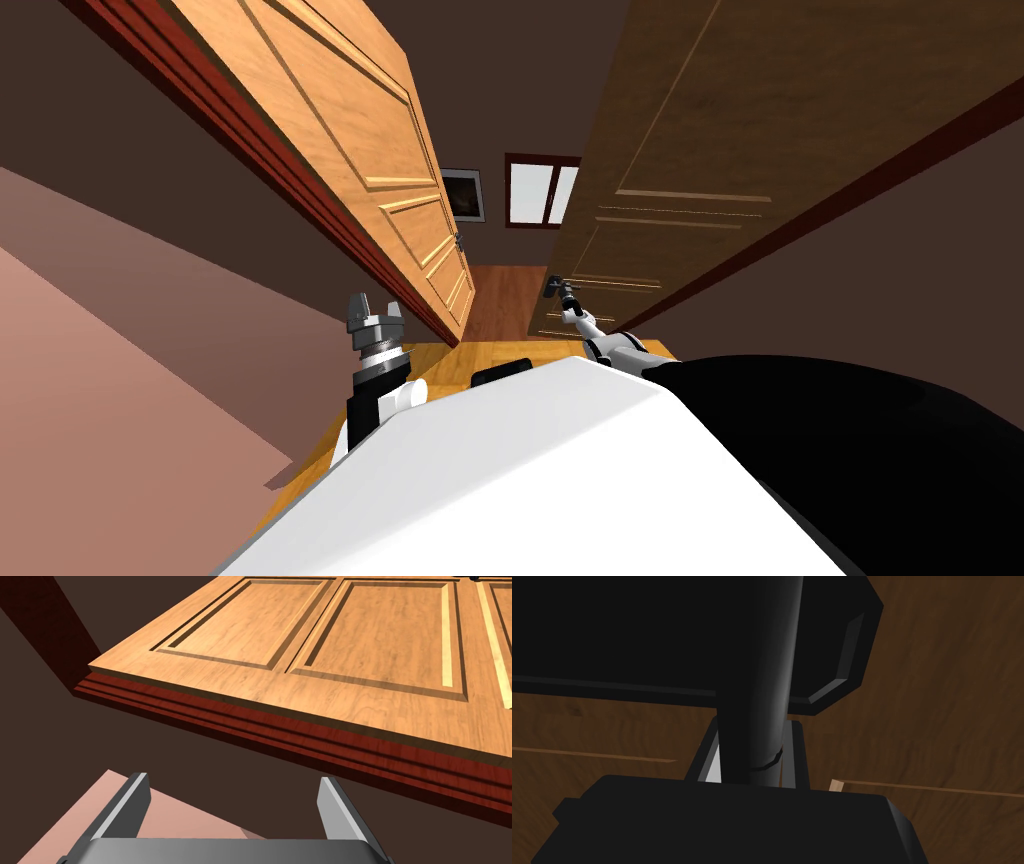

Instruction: Push the door open

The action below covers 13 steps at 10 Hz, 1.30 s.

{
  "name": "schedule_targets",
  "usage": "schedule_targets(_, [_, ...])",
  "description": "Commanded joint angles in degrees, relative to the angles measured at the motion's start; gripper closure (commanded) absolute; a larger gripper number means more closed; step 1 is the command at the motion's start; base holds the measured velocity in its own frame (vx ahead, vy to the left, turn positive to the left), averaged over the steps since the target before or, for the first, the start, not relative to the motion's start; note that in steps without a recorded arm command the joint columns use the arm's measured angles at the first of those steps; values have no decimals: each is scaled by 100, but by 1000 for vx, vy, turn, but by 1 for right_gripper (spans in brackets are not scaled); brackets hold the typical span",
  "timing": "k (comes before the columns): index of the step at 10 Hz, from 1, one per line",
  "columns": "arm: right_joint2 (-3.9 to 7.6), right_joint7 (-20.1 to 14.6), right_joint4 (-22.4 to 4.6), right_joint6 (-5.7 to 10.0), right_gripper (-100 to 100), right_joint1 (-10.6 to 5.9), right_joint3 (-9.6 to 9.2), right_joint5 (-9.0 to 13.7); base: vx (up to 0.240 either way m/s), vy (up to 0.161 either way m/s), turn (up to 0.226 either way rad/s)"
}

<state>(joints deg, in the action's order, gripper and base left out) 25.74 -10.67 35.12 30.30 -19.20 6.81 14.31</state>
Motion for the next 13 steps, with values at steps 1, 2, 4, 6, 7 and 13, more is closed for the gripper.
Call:
schedule_targets(1, [22, 115, 42, -33, 100, 27, 161, 44, 190, 19, -86])
schedule_targets(2, [19, 161, 12, -31, 100, 17, 223, 61, 229, 39, -82])
schedule_targets(4, [14, 231, -32, -28, 100, 2, 317, 88, 147, 13, -50])
schedule_targets(6, [11, 281, -64, -26, 100, -9, 384, 106, 158, 7, -60])
schedule_targets(7, [6, 356, -112, -24, 100, -24, 484, 134, 167, 37, -72])
schedule_targets(13, [-13, 634, -290, -13, 100, -84, 858, 238, 185, 31, -78])
